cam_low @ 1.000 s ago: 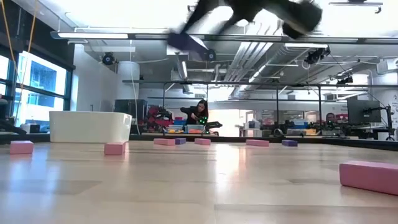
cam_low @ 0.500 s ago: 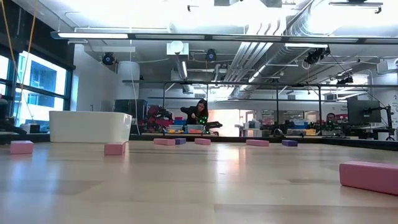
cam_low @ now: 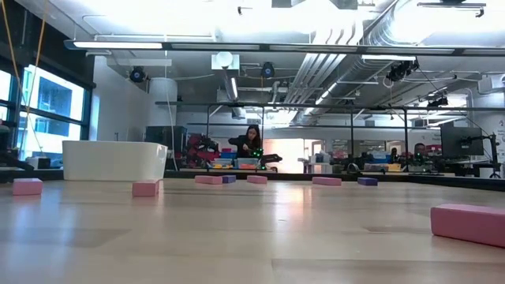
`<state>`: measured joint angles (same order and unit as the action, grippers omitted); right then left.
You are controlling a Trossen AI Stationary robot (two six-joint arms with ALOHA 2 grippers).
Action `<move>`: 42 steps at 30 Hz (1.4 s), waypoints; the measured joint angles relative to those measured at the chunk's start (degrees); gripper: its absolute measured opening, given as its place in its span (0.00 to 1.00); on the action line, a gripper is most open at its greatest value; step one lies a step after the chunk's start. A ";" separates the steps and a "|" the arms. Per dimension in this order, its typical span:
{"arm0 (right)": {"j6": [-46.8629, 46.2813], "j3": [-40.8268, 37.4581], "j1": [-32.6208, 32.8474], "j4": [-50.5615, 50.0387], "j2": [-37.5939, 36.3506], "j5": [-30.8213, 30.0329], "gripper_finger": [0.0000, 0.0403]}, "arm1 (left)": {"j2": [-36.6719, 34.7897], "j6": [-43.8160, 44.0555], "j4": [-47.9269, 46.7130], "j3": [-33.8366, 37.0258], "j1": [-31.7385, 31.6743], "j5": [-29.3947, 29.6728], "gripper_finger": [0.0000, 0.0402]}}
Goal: Sort blocks
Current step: Put the purple block into the yellow bin
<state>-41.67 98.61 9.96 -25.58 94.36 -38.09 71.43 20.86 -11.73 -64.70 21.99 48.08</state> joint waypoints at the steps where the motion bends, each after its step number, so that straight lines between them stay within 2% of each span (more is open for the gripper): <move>1: 0.58 0.00 0.01 1.18 0.35 -0.46 0.01 | 1.03 -0.02 -0.02 -0.66 0.01 1.36 0.54; 8: 1.66 -0.02 0.06 2.40 1.06 -1.17 0.01 | 4.72 0.00 0.16 -4.17 -1.67 6.26 0.54; 20: 1.67 -0.02 0.20 5.44 3.50 -1.09 0.00 | 4.71 -2.33 1.22 -4.23 -5.89 1.57 0.53; 23: 1.74 -0.02 0.20 5.72 3.71 -1.11 0.00 | 4.71 -3.45 0.82 -4.23 -5.96 1.28 0.47; 26: 2.69 -0.02 0.20 6.27 3.79 -1.11 0.02 | 4.71 -3.14 0.28 -4.23 -5.96 0.52 0.29; 28: 3.08 -0.02 0.24 6.14 3.79 -1.69 0.04 | 4.62 -2.80 -0.64 -4.23 -6.00 0.63 0.12; 29: 3.50 -0.02 0.26 6.38 3.79 -2.25 0.06 | 4.34 -2.61 -0.79 -4.23 -6.04 0.06 0.08; 34: 6.90 -0.02 0.09 6.51 3.70 -0.26 0.22 | 3.56 -1.54 -4.33 -4.24 -6.33 -1.00 0.07; 42: 7.67 -0.02 0.04 0.78 -1.07 -6.46 0.46 | -1.53 5.68 -19.63 -4.23 -5.75 -1.84 0.07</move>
<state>-34.00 98.59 10.00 -24.80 93.28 -44.56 69.91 26.55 -31.36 -68.93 16.24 46.24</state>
